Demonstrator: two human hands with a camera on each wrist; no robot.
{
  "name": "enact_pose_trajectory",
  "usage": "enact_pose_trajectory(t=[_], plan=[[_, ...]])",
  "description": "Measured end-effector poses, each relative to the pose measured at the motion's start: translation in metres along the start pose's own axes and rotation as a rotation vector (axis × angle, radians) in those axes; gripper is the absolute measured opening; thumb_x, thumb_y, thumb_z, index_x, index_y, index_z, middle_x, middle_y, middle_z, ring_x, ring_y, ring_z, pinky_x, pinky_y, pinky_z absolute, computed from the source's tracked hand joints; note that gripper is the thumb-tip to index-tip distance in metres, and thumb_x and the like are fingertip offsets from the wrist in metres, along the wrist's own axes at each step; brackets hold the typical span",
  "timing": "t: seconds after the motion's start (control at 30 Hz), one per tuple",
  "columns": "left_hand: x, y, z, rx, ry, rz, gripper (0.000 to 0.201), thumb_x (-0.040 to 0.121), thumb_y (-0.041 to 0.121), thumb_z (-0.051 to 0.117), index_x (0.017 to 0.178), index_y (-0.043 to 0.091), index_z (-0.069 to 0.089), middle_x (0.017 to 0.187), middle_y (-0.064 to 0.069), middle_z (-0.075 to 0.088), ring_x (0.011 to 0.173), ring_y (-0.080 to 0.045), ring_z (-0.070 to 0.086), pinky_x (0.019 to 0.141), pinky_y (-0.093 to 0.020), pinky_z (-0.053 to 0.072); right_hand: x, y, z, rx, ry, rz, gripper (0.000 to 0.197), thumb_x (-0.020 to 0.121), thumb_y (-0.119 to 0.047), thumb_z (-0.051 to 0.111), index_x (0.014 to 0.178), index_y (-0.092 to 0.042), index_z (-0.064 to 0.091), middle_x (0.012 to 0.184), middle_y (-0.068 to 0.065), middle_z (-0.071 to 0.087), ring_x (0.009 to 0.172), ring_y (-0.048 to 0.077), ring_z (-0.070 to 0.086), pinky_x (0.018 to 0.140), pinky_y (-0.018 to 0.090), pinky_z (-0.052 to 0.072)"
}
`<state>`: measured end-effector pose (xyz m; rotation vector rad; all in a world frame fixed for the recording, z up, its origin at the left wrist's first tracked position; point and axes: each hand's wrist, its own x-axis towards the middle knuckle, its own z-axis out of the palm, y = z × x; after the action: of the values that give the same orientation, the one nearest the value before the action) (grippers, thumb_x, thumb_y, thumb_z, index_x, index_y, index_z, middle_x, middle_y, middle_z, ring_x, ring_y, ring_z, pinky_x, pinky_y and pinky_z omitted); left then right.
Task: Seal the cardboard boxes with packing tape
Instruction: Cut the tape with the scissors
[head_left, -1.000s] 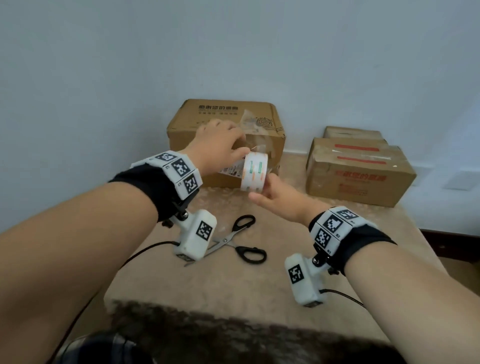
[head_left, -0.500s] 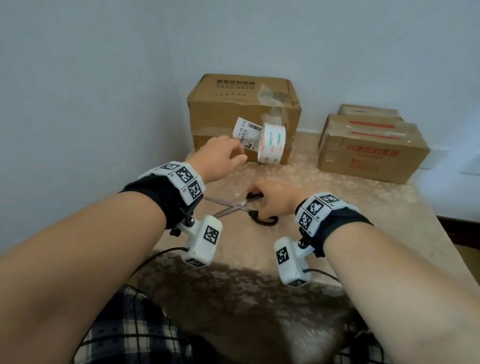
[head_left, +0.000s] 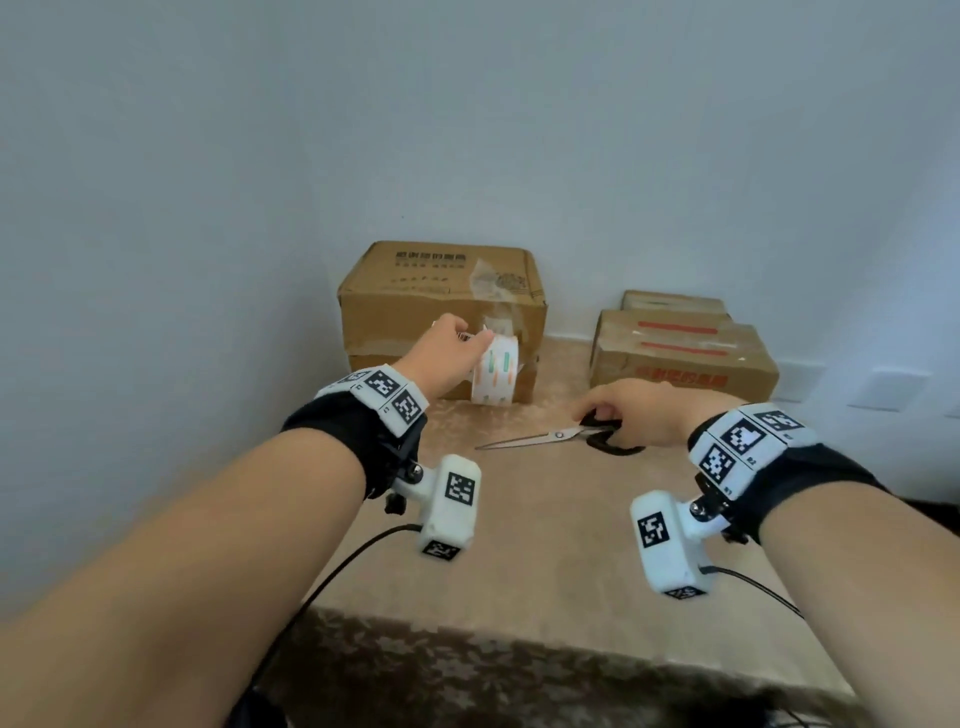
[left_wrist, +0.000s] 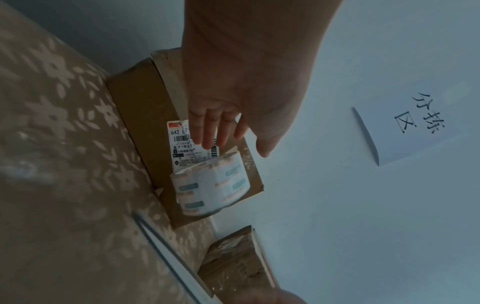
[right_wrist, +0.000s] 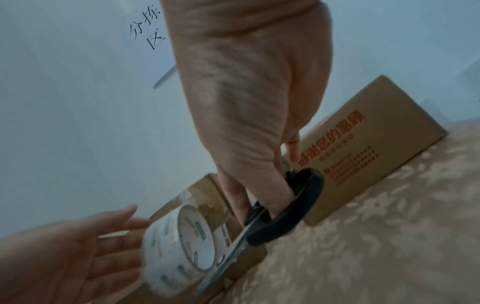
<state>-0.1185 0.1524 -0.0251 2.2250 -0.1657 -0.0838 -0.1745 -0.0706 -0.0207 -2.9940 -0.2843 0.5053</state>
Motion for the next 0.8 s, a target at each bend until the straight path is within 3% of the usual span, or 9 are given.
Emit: enact_pose_trajectory(t=[0.07,0.1,0.2,0.3,0.37,0.47,0.57,0.7,0.8], plan=[[0.008,0.006,0.003,-0.048,-0.015,-0.044,0.061,0.097,0.046,0.044,0.141,0.006,0.032,0.134,-0.009,0.046,0.12,-0.021,0.048,0.101,-0.034,0.039,-0.003,0.012,-0.006,0.069,0.02,-0.001,0.036,0.091,-0.026,0.061,0.126,-0.029,0.053,0.12,-0.007,0.057,0.111,0.016,0.052,0.102,0.041,0.039],[0.011,0.009,0.004,-0.078,-0.02,-0.054,0.054,0.097,0.044,0.045,0.136,0.007,0.036,0.123,-0.008,0.051,0.112,-0.02,0.051,0.096,-0.034,0.041,-0.004,0.018,-0.007,0.16,0.027,-0.015,0.036,0.089,-0.026,0.066,0.122,-0.029,0.054,0.115,-0.007,0.059,0.103,0.015,0.054,0.094,0.034,0.043],[0.02,0.01,0.006,-0.139,0.005,-0.067,0.024,0.098,0.039,0.043,0.088,0.018,0.048,0.084,-0.004,0.048,0.082,-0.019,0.047,0.076,-0.031,0.043,-0.005,0.033,-0.008,0.391,0.064,-0.057,0.038,0.078,-0.029,0.078,0.109,-0.029,0.055,0.093,-0.01,0.06,0.083,0.009,0.057,0.07,0.019,0.042],[0.03,0.003,0.008,-0.173,0.008,-0.078,0.034,0.099,0.04,0.041,0.073,0.019,0.045,0.088,-0.011,0.05,0.083,-0.019,0.047,0.093,-0.042,0.045,0.001,0.041,-0.003,0.597,0.193,-0.091,0.035,0.075,-0.033,0.08,0.103,-0.031,0.057,0.081,-0.009,0.058,0.071,0.008,0.054,0.064,0.019,0.04],[0.033,0.001,0.008,-0.178,-0.004,-0.092,0.035,0.099,0.04,0.041,0.073,0.018,0.046,0.09,-0.011,0.053,0.084,-0.02,0.049,0.091,-0.039,0.044,0.012,0.036,-0.003,0.777,0.327,-0.112,0.034,0.079,-0.032,0.076,0.106,-0.028,0.057,0.083,-0.004,0.062,0.068,0.009,0.055,0.062,0.019,0.042],[0.04,-0.001,0.009,-0.205,-0.006,-0.116,0.033,0.098,0.042,0.043,0.078,0.017,0.05,0.096,-0.009,0.054,0.088,-0.022,0.05,0.081,-0.034,0.04,0.041,0.013,-0.012,0.939,0.519,-0.08,0.039,0.087,-0.034,0.068,0.12,-0.021,0.052,0.105,0.002,0.065,0.087,0.011,0.06,0.073,0.022,0.045],[0.048,-0.002,0.013,-0.233,0.031,-0.131,0.034,0.095,0.043,0.051,0.105,0.011,0.055,0.101,-0.004,0.058,0.099,-0.021,0.054,0.089,-0.034,0.042,0.066,-0.013,-0.024,0.97,0.55,-0.041,0.054,0.09,-0.035,0.064,0.134,-0.014,0.04,0.115,0.0,0.055,0.102,0.013,0.054,0.083,0.023,0.04],[0.051,-0.003,0.021,-0.301,0.009,-0.156,0.031,0.094,0.032,0.056,0.104,0.003,0.061,0.092,-0.009,0.066,0.089,-0.024,0.061,0.08,-0.032,0.045,0.09,-0.03,-0.021,1.043,0.47,-0.028,0.061,0.091,-0.034,0.063,0.139,-0.011,0.032,0.12,0.001,0.051,0.11,0.014,0.049,0.091,0.024,0.039],[0.047,-0.012,0.01,-0.325,0.009,-0.156,0.018,0.089,0.023,0.055,0.087,0.006,0.06,0.082,-0.013,0.059,0.076,-0.025,0.055,0.072,-0.033,0.042,0.095,-0.034,-0.01,1.163,0.437,-0.019,0.052,0.09,-0.037,0.065,0.129,-0.015,0.039,0.12,0.006,0.058,0.11,0.02,0.058,0.097,0.038,0.049]])
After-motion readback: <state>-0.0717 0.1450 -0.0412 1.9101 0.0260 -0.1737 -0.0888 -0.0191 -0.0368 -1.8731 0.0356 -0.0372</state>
